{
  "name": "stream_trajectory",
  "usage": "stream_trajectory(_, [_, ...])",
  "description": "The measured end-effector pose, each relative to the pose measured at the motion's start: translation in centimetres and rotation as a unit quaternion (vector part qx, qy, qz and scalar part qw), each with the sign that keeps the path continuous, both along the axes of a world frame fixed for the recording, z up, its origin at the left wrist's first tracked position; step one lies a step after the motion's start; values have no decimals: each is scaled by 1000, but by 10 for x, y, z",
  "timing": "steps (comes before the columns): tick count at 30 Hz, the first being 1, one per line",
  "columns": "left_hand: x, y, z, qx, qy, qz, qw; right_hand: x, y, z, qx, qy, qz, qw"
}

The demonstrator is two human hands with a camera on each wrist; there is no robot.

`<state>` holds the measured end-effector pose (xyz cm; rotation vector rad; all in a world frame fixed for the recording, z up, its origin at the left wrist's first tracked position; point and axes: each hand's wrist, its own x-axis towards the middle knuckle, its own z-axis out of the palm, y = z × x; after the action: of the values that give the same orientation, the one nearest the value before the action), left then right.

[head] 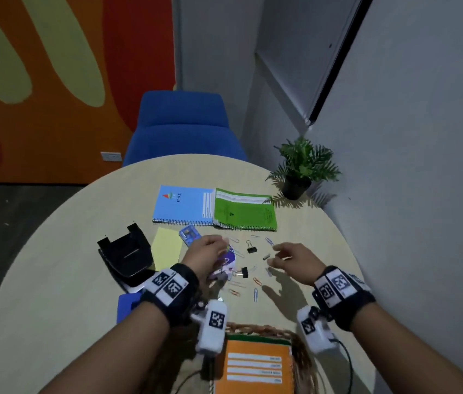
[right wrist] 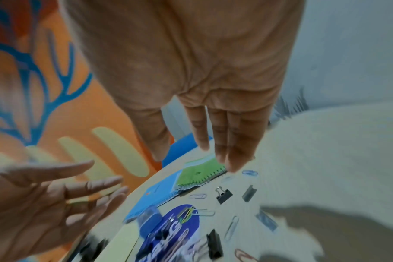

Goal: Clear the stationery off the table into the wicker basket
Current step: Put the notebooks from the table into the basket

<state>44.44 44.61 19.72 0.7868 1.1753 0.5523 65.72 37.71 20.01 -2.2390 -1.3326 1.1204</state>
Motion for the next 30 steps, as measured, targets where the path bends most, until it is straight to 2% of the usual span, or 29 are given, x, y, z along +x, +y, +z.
stream_trajectory(2, [24,33,-10,-2,42,30,999,20,41,-21,-4,78,-94,992])
stream_trajectory(5, [53,79,-27,-37,101,59,992,47,88,-49,2,93,-204,975])
stream_trajectory(7, [63,102,-42,-39,147,66,986,62,107,-62,-10,111,-241,964])
stream_trajectory(9, [68,121,-61,-30,209,51,976,72,120,-75,-28,112,-234,965])
stream_trajectory(14, [74,136,-89,-24,247,24,968,83,135,-103,-34,123,-215,968])
stream_trajectory(17, [73,144,-93,23,287,-22,957,77,136,-91,-24,147,-224,963])
stream_trajectory(19, [73,145,-84,53,301,-34,952,69,132,-76,-12,208,-253,945])
stream_trajectory(22, [76,137,-55,65,174,70,980,62,121,-58,21,292,-283,913])
stream_trajectory(25, [74,124,-19,77,12,156,985,54,104,-38,36,314,-290,903])
stream_trajectory(27, [64,109,3,97,-57,152,982,45,89,-21,48,335,-272,901])
stream_trajectory(30, [40,80,40,155,-103,115,976,35,55,3,100,309,-208,922])
